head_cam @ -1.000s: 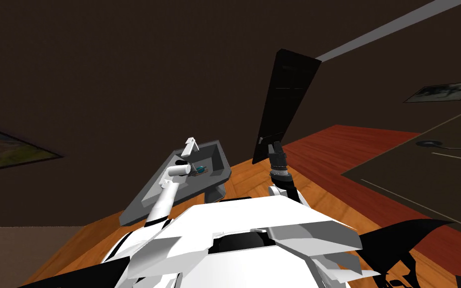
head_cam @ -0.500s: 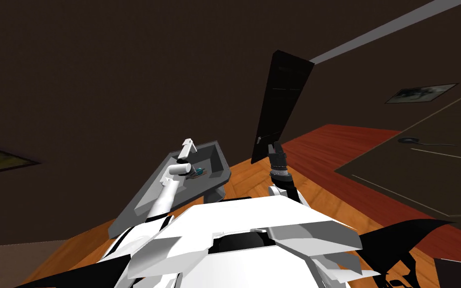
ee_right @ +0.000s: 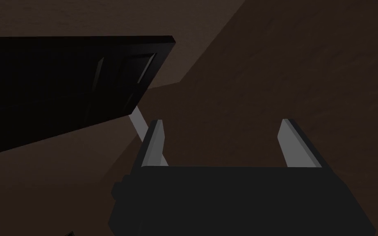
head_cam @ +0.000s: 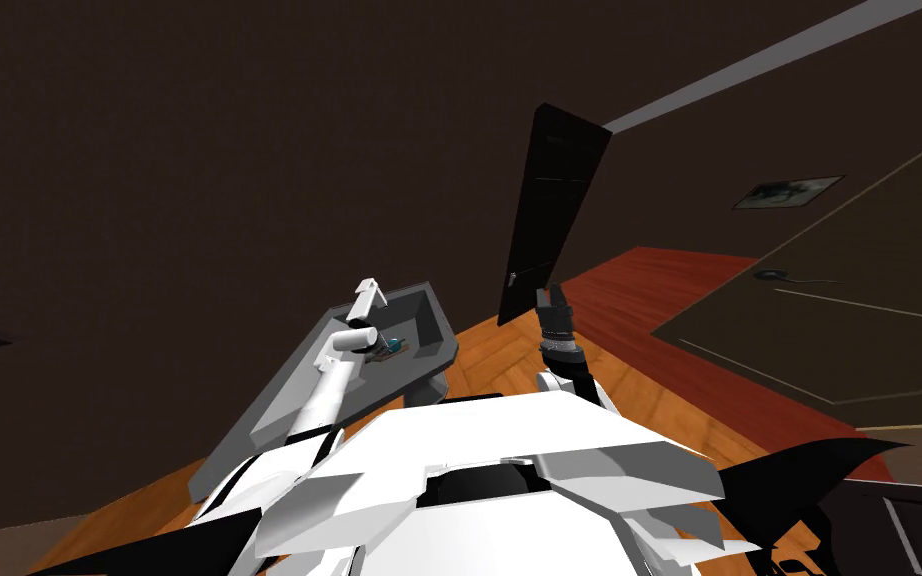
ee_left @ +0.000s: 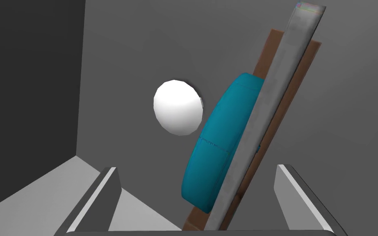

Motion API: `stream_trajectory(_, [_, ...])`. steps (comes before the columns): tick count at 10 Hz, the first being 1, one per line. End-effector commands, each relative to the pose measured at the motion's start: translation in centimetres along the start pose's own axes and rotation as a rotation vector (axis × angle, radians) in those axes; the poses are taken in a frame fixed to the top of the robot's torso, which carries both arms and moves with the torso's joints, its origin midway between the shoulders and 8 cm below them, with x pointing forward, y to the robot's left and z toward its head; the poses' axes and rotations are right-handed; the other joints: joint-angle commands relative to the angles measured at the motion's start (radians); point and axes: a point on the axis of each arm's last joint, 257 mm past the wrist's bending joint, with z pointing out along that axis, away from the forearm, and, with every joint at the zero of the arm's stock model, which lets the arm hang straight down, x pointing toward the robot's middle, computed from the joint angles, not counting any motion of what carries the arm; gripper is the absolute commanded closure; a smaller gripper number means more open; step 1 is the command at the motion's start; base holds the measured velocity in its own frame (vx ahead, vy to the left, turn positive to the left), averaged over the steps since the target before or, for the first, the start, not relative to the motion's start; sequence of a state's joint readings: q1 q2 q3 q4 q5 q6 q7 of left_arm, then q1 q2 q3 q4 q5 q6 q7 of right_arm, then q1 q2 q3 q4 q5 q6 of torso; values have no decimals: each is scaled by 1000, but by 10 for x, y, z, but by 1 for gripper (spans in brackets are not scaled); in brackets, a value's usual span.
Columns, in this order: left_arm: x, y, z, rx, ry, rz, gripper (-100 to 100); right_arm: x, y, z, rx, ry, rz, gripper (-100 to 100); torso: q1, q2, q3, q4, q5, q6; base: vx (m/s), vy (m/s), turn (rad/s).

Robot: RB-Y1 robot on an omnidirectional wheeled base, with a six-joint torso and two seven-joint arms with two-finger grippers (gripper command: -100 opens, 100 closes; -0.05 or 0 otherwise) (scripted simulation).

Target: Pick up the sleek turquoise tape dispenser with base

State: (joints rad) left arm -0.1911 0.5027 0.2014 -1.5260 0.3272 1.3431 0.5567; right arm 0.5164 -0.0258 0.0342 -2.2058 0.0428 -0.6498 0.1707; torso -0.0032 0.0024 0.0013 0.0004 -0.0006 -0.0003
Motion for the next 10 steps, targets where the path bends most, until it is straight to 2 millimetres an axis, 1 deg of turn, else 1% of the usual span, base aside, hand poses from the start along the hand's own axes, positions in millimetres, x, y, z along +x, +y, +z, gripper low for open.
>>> stream_trajectory(1, [-12, -5, 5, -3, -10, -11, -100, 0, 0, 0, 0, 0, 0, 0, 0, 0, 0, 0, 0, 0, -40, -42, -93])
stream_trajectory(3, [-41, -22, 9, 15, -22, -43, -100, 0, 0, 0, 0, 0, 0, 0, 0, 0, 0, 0, 0, 0, -46, -55, -215])
stream_trajectory(4, [-46, -17, 13, 0, -32, -50, -100, 0, 0, 0, 0, 0, 0, 0, -1, 1, 1, 0, 0, 0, -35, -39, -56])
stream_trajectory(5, [-60, -26, 14, 12, -36, -65, -100, 0, 0, 0, 0, 0, 0, 0, 0, 0, 0, 0, 0, -1, -34, -37, -140])
stream_trajectory(6, [-63, -23, 17, 2, -43, -70, -100, 0, 0, 0, 0, 0, 0, 0, 0, 0, 0, 0, 0, 0, -26, -23, -83])
stream_trajectory(7, [-78, -31, 17, 13, -48, -87, -100, 0, 0, 0, 0, 0, 0, 0, 1, 0, 0, 0, 0, -1, -26, -35, -157])
stream_trajectory(8, [-81, -29, 19, 5, -53, -91, -100, 0, 0, 0, 0, 0, 0, 0, 1, 0, 0, 0, 0, 0, -22, -33, -77])
stream_trajectory(10, [-114, -40, 22, 16, -69, -134, -100, 0, 0, 0, 0, 0, 0, 0, 0, 0, 0, 0, 0, 0, -37, -51, -195])
